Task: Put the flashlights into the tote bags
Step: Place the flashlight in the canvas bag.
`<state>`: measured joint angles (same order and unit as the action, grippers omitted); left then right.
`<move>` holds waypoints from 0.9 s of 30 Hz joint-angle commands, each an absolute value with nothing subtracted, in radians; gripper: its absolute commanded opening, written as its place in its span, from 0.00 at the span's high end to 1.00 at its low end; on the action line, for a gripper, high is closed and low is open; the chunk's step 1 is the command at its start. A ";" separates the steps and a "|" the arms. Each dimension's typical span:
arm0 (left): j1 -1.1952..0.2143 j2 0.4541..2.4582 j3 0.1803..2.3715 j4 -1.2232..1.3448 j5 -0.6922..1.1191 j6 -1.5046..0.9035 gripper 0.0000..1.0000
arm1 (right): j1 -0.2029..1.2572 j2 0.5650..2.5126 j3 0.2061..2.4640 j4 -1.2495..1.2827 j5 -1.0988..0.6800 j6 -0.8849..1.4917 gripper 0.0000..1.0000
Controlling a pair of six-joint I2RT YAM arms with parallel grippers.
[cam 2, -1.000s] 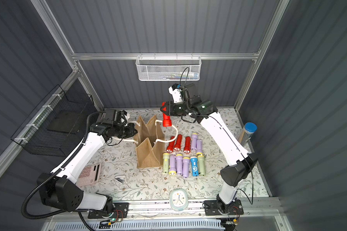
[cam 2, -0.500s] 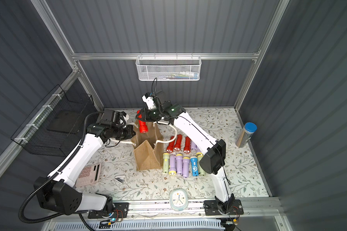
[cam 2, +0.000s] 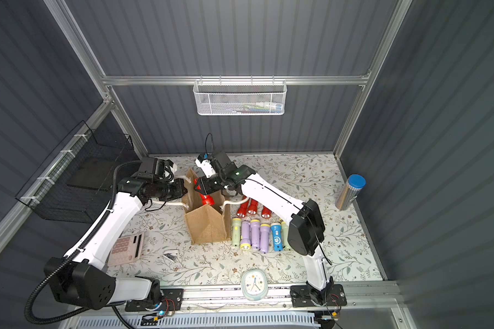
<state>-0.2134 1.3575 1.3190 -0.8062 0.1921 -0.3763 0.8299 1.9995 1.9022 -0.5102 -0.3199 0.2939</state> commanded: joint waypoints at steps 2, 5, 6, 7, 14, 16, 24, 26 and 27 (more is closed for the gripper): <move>-0.192 1.337 1.303 -0.773 0.242 -0.391 1.00 | 0.834 1.976 1.865 -0.503 -0.274 0.183 1.00; -0.186 1.342 1.291 -0.762 0.255 -0.396 1.00 | 0.840 2.005 1.901 -0.572 -0.289 0.134 1.00; -0.186 1.341 1.286 -0.757 0.258 -0.400 1.00 | 0.842 2.016 1.917 -0.600 -0.303 0.119 1.00; -0.185 1.341 1.284 -0.753 0.261 -0.402 1.00 | 0.843 2.028 1.928 -0.619 -0.314 0.110 1.00; -0.183 1.348 1.290 -0.753 0.266 -0.397 1.00 | 0.851 2.106 1.959 -0.731 -0.291 0.090 1.00; -0.183 1.354 1.292 -0.752 0.278 -0.397 1.00 | 0.851 2.137 1.983 -0.772 -0.279 0.092 1.00; -0.183 1.359 1.271 -0.726 0.323 -0.406 1.00 | 0.854 2.291 2.114 -0.918 -0.213 0.099 1.00; -0.183 1.358 1.259 -0.725 0.322 -0.410 1.00 | 0.856 2.321 2.148 -0.948 -0.177 0.108 1.00; -0.183 1.356 1.254 -0.724 0.322 -0.411 1.00 | 0.856 2.333 2.159 -0.956 -0.166 0.113 1.00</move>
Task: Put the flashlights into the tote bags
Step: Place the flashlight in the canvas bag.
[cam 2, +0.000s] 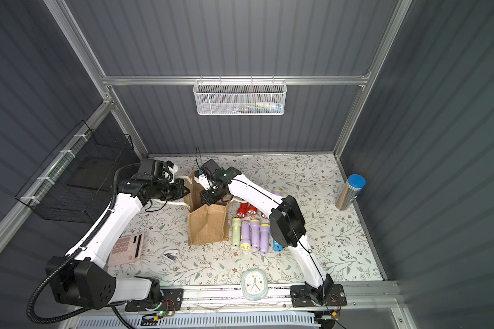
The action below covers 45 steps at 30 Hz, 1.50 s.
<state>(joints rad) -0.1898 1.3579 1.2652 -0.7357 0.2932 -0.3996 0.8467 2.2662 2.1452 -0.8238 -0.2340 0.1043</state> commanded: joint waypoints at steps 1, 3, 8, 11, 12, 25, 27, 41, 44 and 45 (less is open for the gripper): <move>-0.183 1.355 1.250 -0.720 0.322 -0.413 1.00 | 0.856 2.344 2.170 -0.967 -0.157 0.119 1.00; -0.183 1.355 1.244 -0.715 0.322 -0.415 1.00 | 0.855 2.368 2.189 -0.987 -0.154 0.127 0.99; -0.183 1.360 1.229 -0.698 0.322 -0.426 1.00 | 0.864 2.424 2.214 -1.025 -0.104 0.145 0.97; -0.183 1.367 1.223 -0.693 0.322 -0.428 1.00 | 0.868 2.451 2.217 -1.042 -0.050 0.162 0.91; -0.183 1.369 1.223 -0.693 0.322 -0.428 1.00 | 0.868 2.456 2.217 -1.044 -0.040 0.164 0.88; -0.183 1.388 1.222 -0.683 0.322 -0.428 1.00 | 0.870 2.497 2.242 -1.072 -0.010 0.191 0.41; -0.185 1.388 1.221 -0.681 0.322 -0.426 1.00 | 0.869 2.483 2.242 -1.074 -0.010 0.187 0.37; -0.185 1.416 1.284 -0.766 0.266 -0.301 1.00 | 0.853 2.200 2.207 -0.958 -0.158 0.210 0.20; -0.184 1.431 1.301 -0.781 0.242 -0.274 1.00 | 0.840 2.128 2.167 -0.918 -0.194 0.221 0.17; -0.183 1.433 1.304 -0.781 0.234 -0.271 1.00 | 0.834 2.109 2.156 -0.909 -0.201 0.226 0.16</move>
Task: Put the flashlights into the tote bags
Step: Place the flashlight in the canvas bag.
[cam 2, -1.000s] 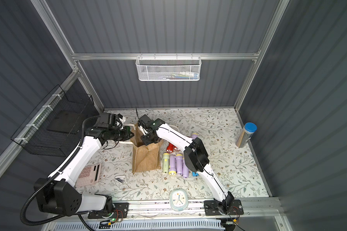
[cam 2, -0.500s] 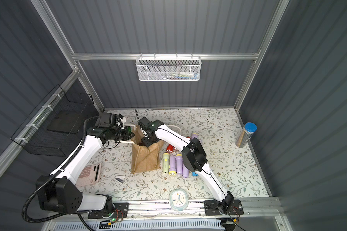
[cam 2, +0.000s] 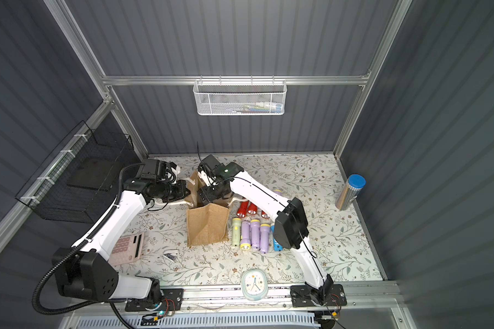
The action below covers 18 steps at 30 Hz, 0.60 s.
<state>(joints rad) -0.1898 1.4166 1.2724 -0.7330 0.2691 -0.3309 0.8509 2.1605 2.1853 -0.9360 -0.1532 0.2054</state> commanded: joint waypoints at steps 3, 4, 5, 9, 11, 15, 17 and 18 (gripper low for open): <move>-0.181 1.431 1.320 -0.786 0.211 -0.259 1.00 | 0.808 2.042 2.097 -0.871 -0.201 0.258 0.14; -0.180 1.430 1.328 -0.788 0.206 -0.254 1.00 | 0.797 2.014 2.065 -0.847 -0.192 0.276 0.12; -0.179 1.431 1.334 -0.790 0.203 -0.249 1.00 | 0.785 1.984 2.027 -0.821 -0.197 0.290 0.10; -0.176 1.434 1.350 -0.800 0.198 -0.231 1.00 | 0.739 1.862 1.883 -0.708 -0.230 0.347 0.04; -0.175 1.433 1.345 -0.791 0.202 -0.219 1.00 | 0.717 1.808 1.827 -0.671 -0.220 0.380 0.02; -0.175 1.420 1.327 -0.769 0.210 -0.197 1.00 | 0.665 1.699 1.720 -0.615 -0.172 0.431 0.01; -0.175 1.419 1.325 -0.764 0.218 -0.197 1.00 | 0.633 1.647 1.657 -0.587 -0.163 0.458 0.01; -0.175 1.419 1.325 -0.761 0.218 -0.203 1.00 | 0.614 1.620 1.615 -0.566 -0.163 0.470 0.01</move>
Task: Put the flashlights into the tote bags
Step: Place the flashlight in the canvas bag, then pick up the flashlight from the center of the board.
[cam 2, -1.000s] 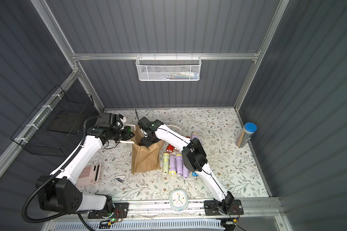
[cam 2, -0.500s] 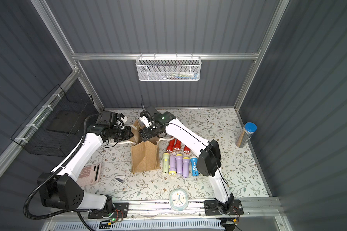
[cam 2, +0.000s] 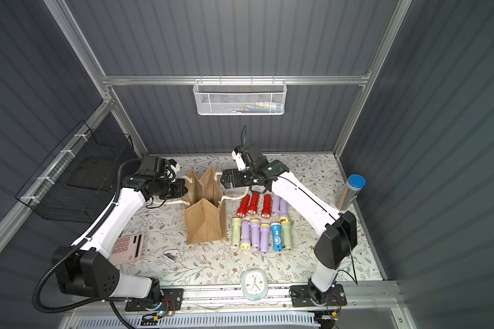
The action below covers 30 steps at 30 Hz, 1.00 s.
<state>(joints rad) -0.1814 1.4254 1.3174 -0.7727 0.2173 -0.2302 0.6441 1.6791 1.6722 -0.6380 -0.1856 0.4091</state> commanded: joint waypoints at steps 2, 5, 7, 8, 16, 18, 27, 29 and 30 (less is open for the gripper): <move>-0.175 1.421 1.325 -0.761 0.223 -0.211 1.00 | 0.575 1.584 1.551 -0.556 -0.167 0.493 0.01; -0.175 1.425 1.321 -0.755 0.233 -0.220 0.98 | 0.498 1.544 1.479 -0.577 -0.249 0.507 0.01; -0.175 1.427 1.319 -0.752 0.238 -0.227 0.98 | 0.453 1.507 1.408 -0.588 -0.279 0.521 0.01; -0.175 1.428 1.319 -0.750 0.240 -0.230 0.97 | 0.438 1.486 1.373 -0.591 -0.269 0.530 0.01; -0.175 1.439 1.319 -0.746 0.263 -0.248 0.96 | 0.407 1.325 1.157 -0.802 -0.023 0.546 0.05; -0.175 1.439 1.319 -0.746 0.266 -0.254 0.97 | 0.405 1.306 1.114 -0.867 0.019 0.567 0.08; -0.176 1.437 1.307 -0.730 0.296 -0.268 0.95 | 0.385 1.181 0.883 -0.952 0.043 0.673 0.19; -0.177 1.438 1.308 -0.724 0.302 -0.270 0.95 | 0.374 1.177 0.848 -0.928 0.017 0.673 0.21; -0.177 1.436 1.307 -0.721 0.306 -0.271 0.95 | 0.365 1.183 0.835 -0.917 0.011 0.669 0.23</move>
